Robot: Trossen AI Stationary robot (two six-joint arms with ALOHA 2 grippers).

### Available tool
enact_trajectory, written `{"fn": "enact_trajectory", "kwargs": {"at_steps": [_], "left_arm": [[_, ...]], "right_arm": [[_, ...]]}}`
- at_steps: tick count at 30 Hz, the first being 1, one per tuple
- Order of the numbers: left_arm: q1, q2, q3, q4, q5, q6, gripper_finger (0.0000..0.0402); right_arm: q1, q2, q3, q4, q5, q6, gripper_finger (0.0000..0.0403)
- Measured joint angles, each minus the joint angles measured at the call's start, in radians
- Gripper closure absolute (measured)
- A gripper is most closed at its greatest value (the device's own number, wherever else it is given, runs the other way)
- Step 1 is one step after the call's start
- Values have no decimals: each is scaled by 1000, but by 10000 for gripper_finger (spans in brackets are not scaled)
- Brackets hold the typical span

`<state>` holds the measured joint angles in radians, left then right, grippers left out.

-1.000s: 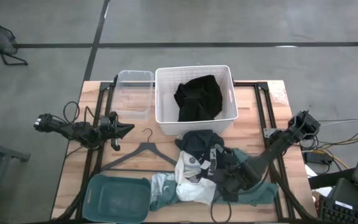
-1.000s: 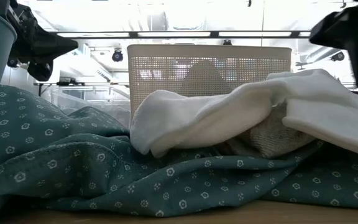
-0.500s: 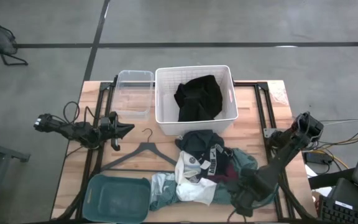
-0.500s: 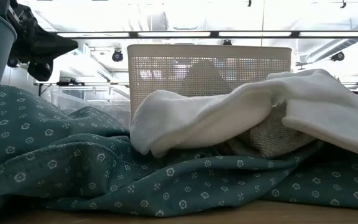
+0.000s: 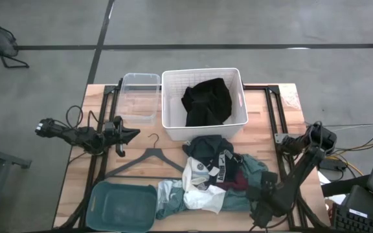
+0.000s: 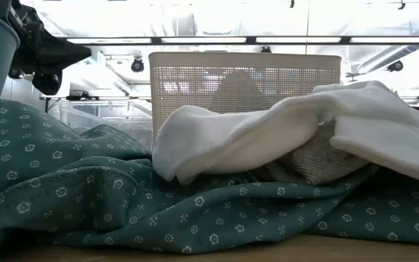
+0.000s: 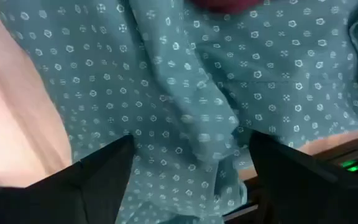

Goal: Pick & Place Cloths
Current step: Put the green shirt into the white bin

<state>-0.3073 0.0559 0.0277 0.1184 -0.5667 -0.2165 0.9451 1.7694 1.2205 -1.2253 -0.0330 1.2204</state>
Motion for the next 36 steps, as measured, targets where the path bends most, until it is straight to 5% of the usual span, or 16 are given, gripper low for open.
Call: {"fn": "enact_trajectory", "kwargs": {"at_steps": [16,22,29,36], "left_arm": [[0,0,0,-1,0,0,392],[0,0,0,-2,1,0,392],[0,0,0,-2,0,0,392],[0,0,0,-2,0,0,392]], "right_arm": [[-16,169,0,58,36,-155,113],[-40,227,4,100,7,-271,197],[-68,185,-1,103,-2,-310,368],[-74,31,-4,-17,104,-223,369]]}}
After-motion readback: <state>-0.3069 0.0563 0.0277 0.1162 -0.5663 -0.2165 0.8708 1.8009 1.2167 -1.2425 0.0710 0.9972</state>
